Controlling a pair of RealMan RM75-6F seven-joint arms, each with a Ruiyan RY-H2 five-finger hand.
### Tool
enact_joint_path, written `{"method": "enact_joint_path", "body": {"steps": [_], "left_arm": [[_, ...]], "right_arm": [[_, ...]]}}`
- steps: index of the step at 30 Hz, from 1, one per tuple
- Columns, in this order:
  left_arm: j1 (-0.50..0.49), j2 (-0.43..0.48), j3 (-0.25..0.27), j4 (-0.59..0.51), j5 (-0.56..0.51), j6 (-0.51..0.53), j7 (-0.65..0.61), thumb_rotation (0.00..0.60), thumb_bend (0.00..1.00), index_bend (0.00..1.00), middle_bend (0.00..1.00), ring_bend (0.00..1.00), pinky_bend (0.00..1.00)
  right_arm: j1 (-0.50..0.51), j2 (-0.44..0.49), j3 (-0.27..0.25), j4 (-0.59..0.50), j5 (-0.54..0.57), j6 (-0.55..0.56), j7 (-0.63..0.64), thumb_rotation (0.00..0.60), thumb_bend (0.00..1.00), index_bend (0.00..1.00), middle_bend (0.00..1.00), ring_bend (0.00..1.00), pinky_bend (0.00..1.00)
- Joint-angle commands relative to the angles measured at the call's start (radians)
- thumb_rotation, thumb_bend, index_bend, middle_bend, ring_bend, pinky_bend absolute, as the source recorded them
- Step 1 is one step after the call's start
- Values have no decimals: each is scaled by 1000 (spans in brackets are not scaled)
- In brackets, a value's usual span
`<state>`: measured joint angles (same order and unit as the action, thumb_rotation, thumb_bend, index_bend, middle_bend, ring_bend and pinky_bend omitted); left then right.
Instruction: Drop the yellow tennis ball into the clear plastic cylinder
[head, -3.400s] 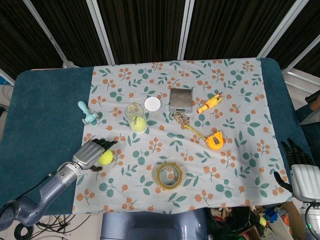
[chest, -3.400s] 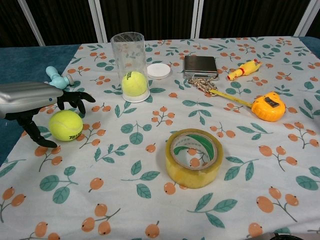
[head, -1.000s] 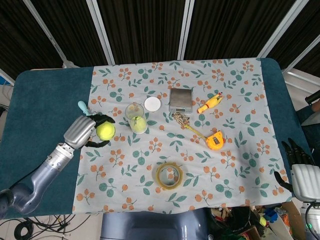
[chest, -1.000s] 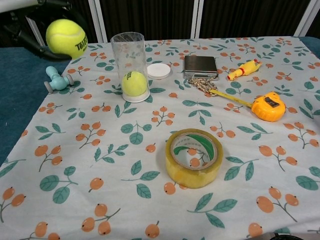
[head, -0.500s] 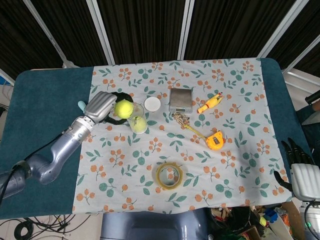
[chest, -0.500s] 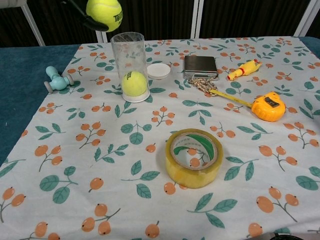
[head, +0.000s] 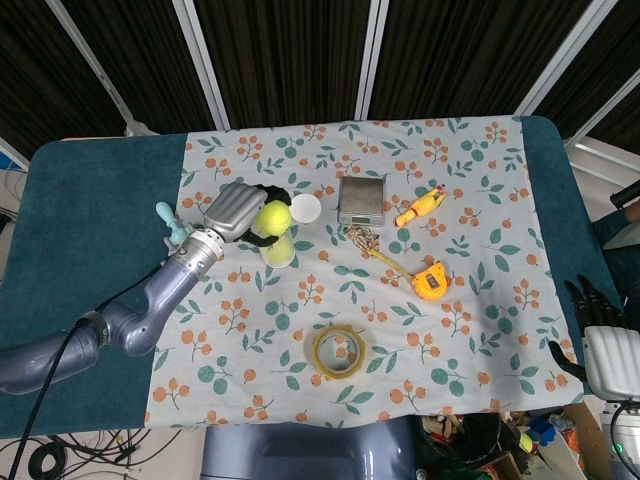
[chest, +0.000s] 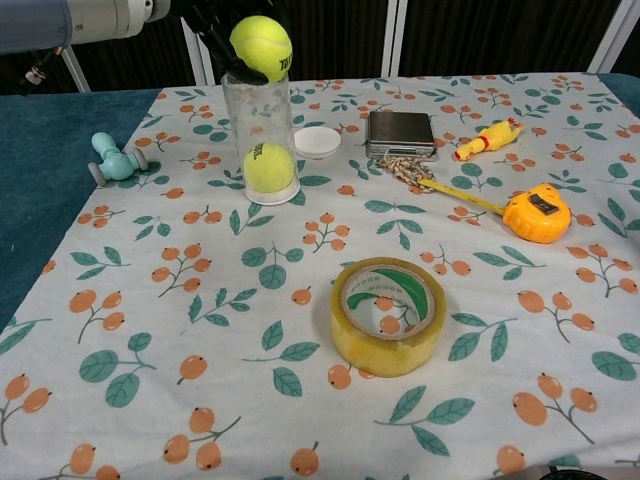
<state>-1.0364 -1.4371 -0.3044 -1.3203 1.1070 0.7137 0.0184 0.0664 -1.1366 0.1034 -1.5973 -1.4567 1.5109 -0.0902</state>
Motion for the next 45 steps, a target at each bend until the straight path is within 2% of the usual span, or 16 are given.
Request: {"method": "enact_joint_path", "body": {"steps": [1,3,6,8,21,25,28,33,37,41,45], "left_arm": [[-5,-7,6,6,-9,-3,10,600,131,267,360,297,492],[-5,-7,4,1,-14,-5,6,600,26,181,257,190,417],[-4,3,-2,-17,-18,-11,-13,600,0,111,172,100,347],[-3,15,-10,-33,-20,-15,-30,600,0,104,157,79,321],[17,92,-33,-118,-12,22,-56,600,4,113,159,75,302],[52,137,-40,-174,25,116,-28,600,90,120,187,93,309],[94,174,-25,-219,59,206,33,600,102,122,199,102,314],[231,306,51,-398,71,340,142,600,102,123,201,102,313],[363,379,116,-491,120,470,125,600,102,168,215,102,313],[499,385,207,-468,208,607,92,600,102,170,210,102,298],[616,369,311,-396,291,711,136,600,106,151,189,98,249]], "right_arm": [[0,0,0,0,0,0,1,600,206,0,0,96,221],[0,-1,0,1,-2,1,0,600,206,0,0,96,221],[0,-1,-1,1,-4,1,0,600,206,0,0,96,221],[1,-2,0,2,-3,1,1,600,206,0,0,96,221],[1,-4,1,2,-3,5,-3,600,207,0,0,97,221],[0,-3,2,1,0,5,0,600,206,0,0,97,221],[0,-3,2,0,1,3,-2,600,207,0,0,97,221],[0,-3,1,0,-3,6,-4,600,207,0,0,97,221],[-1,-3,1,-2,-4,9,-6,600,208,0,0,97,221],[0,-3,0,-3,-8,10,-11,600,209,0,0,97,221],[0,-6,-1,-4,-12,14,-20,600,209,0,0,97,221]]}}
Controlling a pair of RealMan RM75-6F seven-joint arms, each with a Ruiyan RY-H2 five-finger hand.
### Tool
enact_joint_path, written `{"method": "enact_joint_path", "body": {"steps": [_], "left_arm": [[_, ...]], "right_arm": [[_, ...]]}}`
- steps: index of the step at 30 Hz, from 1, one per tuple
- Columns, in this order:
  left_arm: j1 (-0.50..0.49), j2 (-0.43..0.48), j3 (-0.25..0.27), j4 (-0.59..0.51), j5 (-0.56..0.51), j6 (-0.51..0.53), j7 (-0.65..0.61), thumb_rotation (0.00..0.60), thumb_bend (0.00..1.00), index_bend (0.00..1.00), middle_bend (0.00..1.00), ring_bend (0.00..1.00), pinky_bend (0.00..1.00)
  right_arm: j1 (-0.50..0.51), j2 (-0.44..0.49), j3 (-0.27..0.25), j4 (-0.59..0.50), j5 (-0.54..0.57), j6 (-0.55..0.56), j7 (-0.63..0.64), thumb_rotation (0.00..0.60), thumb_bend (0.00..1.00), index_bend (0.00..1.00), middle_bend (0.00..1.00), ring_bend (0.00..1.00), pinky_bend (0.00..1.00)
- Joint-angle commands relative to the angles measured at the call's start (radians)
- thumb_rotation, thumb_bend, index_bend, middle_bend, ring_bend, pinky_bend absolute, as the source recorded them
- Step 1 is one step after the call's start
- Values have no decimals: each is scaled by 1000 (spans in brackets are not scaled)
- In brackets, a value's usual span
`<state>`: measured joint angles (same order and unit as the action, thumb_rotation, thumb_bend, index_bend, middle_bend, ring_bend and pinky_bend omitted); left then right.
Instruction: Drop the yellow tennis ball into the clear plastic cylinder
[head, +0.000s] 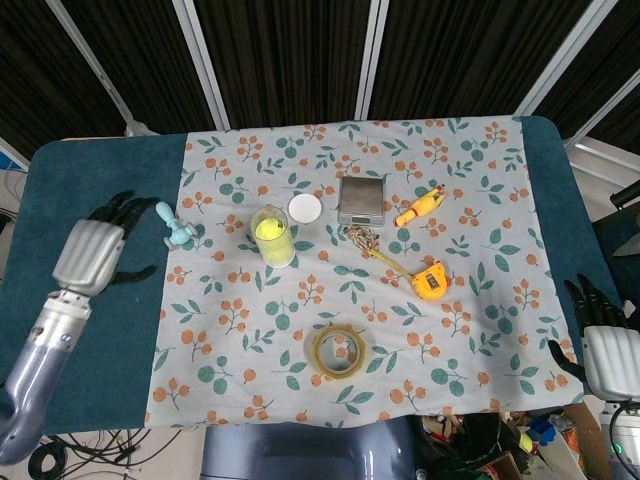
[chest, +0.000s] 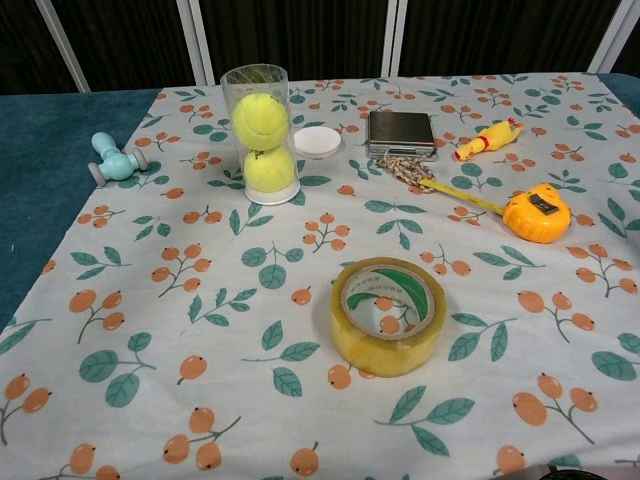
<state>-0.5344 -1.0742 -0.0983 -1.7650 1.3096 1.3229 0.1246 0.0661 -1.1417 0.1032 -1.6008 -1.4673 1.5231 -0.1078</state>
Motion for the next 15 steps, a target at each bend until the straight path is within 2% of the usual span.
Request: {"method": "enact_joint_path", "body": {"steps": [1,5,8,15], "left_arm": [[149,-3,131,61,105,131,40,600,106,150,187,97,246],[244,-27,208,103,171,191,-49,600,107,148,169,84,204],[293,-37,236,166,202,225,-146,600,110,132,139,60,168],[358,-15,211,189,200,307,-191,600,117,113,120,52,166]], "right_arm": [[-1,-1,-1,-1,-3,4,-6,600,210,0,0,97,221],[-3,0,0,-4,-4,9,-8,600,210,0,0,97,221],[-4,1,0,-4,-5,12,-6,600,210,0,0,97,221],[-2,0,-2,0,-7,5,-1,600,209,0,0,97,221]]}}
